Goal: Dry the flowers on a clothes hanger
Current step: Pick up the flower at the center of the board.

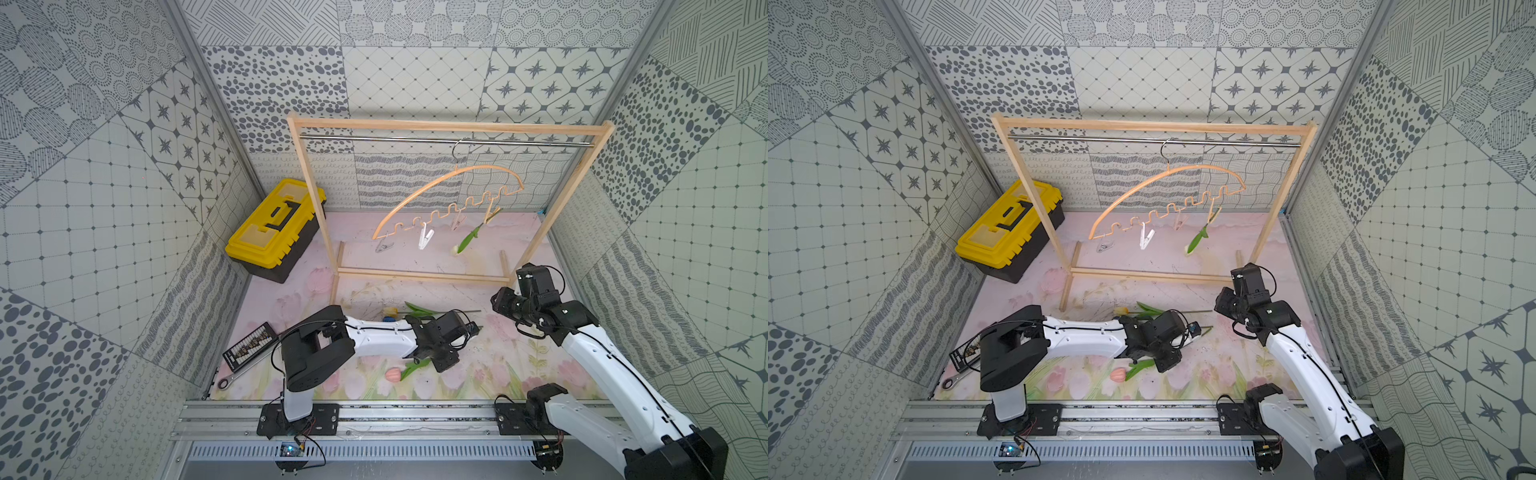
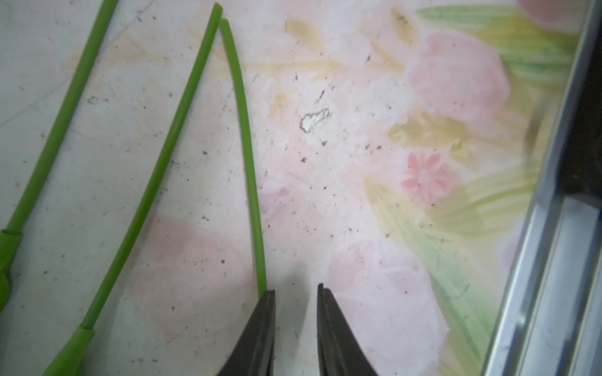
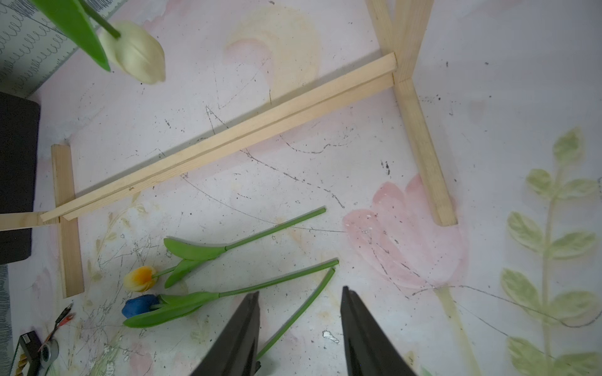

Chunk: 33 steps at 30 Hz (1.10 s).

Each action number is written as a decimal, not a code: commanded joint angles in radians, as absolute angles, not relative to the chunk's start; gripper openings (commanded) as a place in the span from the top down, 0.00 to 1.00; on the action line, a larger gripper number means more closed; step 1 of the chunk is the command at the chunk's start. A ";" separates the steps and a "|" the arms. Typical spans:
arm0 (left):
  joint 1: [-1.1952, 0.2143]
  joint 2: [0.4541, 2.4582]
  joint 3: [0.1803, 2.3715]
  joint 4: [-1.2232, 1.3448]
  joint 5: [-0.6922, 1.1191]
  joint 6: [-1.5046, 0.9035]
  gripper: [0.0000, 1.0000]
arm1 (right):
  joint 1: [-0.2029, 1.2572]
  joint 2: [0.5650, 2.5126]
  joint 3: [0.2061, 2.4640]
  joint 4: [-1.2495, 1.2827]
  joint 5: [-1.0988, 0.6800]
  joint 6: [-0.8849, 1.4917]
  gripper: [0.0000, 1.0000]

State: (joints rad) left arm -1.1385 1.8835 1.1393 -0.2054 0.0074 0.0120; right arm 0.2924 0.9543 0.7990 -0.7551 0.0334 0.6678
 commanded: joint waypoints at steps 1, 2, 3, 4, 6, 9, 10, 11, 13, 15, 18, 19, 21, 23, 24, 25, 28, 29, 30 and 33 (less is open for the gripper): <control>-1.114 1.893 1.135 -0.243 -0.040 0.067 0.71 | 0.291 0.936 0.794 -0.733 0.015 0.675 0.54; -1.111 1.891 1.132 -0.237 -0.039 0.069 0.71 | 0.291 0.934 0.792 -0.732 0.012 0.674 0.54; -1.108 1.894 1.131 -0.236 -0.039 0.073 0.70 | 0.291 0.931 0.790 -0.732 0.010 0.675 0.54; -1.102 1.897 1.133 -0.235 -0.038 0.080 0.70 | 0.291 0.929 0.787 -0.732 0.010 0.675 0.54; -1.095 1.909 1.142 -0.244 -0.032 0.091 0.71 | 0.291 0.925 0.786 -0.733 0.010 0.676 0.54; -1.089 1.928 1.162 -0.264 -0.021 0.104 0.77 | 0.291 0.919 0.791 -0.739 0.009 0.678 0.55; -1.089 1.933 1.167 -0.273 -0.021 0.110 0.77 | 0.291 0.916 0.793 -0.741 0.011 0.680 0.55; -1.089 1.934 1.172 -0.282 -0.016 0.112 0.78 | 0.291 0.913 0.794 -0.742 0.010 0.679 0.55; -1.088 1.929 1.172 -0.294 0.001 0.118 0.81 | 0.291 0.905 0.799 -0.748 0.010 0.681 0.56; -1.088 1.921 1.169 -0.297 0.016 0.121 0.86 | 0.291 0.899 0.800 -0.752 0.014 0.681 0.56; -1.085 1.915 1.166 -0.291 0.038 0.114 0.94 | 0.291 0.891 0.804 -0.758 0.018 0.682 0.56; -1.084 1.916 1.167 -0.289 0.047 0.107 0.96 | 0.291 0.888 0.803 -0.757 0.020 0.683 0.56; -1.078 1.913 1.173 -0.286 0.074 0.090 1.00 | 0.291 0.883 0.807 -0.764 0.027 0.680 0.56; -1.069 1.902 1.174 -0.269 0.107 0.063 1.00 | 0.291 0.875 0.808 -0.769 0.035 0.675 0.57; -1.066 1.893 1.172 -0.249 0.128 0.041 1.00 | 0.291 0.869 0.811 -0.775 0.040 0.671 0.57; -1.062 1.883 1.170 -0.230 0.142 0.017 1.00 | 0.291 0.863 0.811 -0.776 0.045 0.666 0.57; -1.049 1.850 1.161 -0.131 0.192 -0.102 1.00 | 0.291 0.828 0.805 -0.766 0.034 0.640 0.57; -1.045 1.833 1.158 -0.094 0.201 -0.153 1.00 | 0.291 0.813 0.803 -0.757 0.025 0.628 0.57; -1.037 1.816 1.150 -0.047 0.210 -0.210 1.00 | 0.291 0.796 0.799 -0.747 0.010 0.614 0.57; -1.007 1.759 1.119 0.077 0.230 -0.384 1.00 | 0.291 0.743 0.792 -0.713 -0.065 0.584 0.58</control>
